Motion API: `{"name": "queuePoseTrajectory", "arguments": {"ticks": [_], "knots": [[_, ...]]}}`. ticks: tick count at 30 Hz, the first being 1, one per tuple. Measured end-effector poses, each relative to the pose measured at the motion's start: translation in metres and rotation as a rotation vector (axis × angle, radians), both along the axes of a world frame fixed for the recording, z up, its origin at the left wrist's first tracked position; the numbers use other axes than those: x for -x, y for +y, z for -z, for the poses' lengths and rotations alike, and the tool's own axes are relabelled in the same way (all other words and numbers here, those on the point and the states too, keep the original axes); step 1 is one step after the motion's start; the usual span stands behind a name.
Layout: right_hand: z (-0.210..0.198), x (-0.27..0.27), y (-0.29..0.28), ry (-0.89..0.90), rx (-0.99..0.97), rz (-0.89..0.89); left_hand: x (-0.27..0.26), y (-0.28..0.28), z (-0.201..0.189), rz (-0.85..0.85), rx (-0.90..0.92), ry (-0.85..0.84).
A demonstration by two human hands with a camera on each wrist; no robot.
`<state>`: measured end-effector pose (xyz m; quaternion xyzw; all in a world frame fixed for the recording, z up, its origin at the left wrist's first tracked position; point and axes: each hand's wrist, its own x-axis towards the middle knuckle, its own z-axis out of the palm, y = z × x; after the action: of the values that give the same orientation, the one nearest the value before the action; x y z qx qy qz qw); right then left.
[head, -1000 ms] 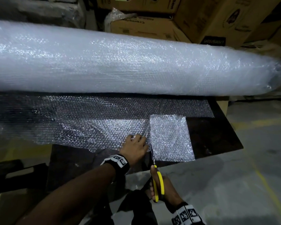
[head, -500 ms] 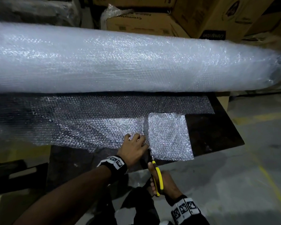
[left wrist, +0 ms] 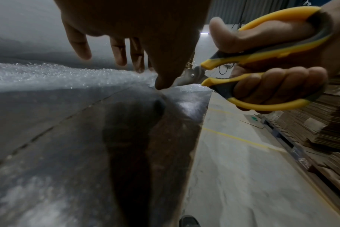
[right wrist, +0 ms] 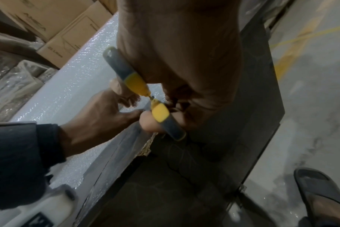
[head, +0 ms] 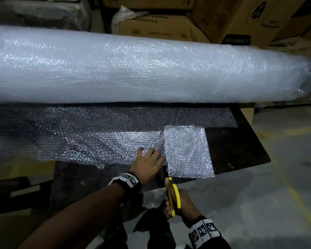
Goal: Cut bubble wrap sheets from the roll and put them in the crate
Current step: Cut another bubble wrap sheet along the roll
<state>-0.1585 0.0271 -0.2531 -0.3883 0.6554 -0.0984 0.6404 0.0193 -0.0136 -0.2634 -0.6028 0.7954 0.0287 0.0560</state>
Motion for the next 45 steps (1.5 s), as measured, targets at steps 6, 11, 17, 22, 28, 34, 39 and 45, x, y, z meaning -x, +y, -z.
{"name": "queuePoseTrajectory", "arguments": {"ticks": [6,11,17,22,28,34,39,45], "knots": [[0.011,-0.003,-0.002,-0.064,-0.082,0.053,0.000,-0.004,0.007,0.075,0.018,-0.024],[0.015,-0.002,-0.005,-0.058,-0.038,0.029,0.000,0.000,0.006,0.110,0.101,0.026],[0.013,-0.001,-0.006,-0.035,-0.008,0.047,0.000,0.000,0.008,0.129,0.191,0.023],[0.008,0.001,-0.009,-0.088,-0.042,0.031,0.000,-0.001,0.012,0.129,0.239,0.047],[0.002,0.003,-0.010,0.012,0.046,-0.034,-0.002,0.002,0.012,0.137,0.238,0.043],[0.002,0.005,-0.011,-0.027,0.022,-0.054,-0.002,0.003,0.012,0.140,0.253,0.043],[-0.006,0.000,-0.014,-0.019,0.037,-0.030,-0.001,0.004,0.011,0.139,0.255,0.053],[-0.011,0.004,-0.012,-0.041,0.033,-0.016,-0.002,0.004,0.015,0.132,0.235,0.053]]}}
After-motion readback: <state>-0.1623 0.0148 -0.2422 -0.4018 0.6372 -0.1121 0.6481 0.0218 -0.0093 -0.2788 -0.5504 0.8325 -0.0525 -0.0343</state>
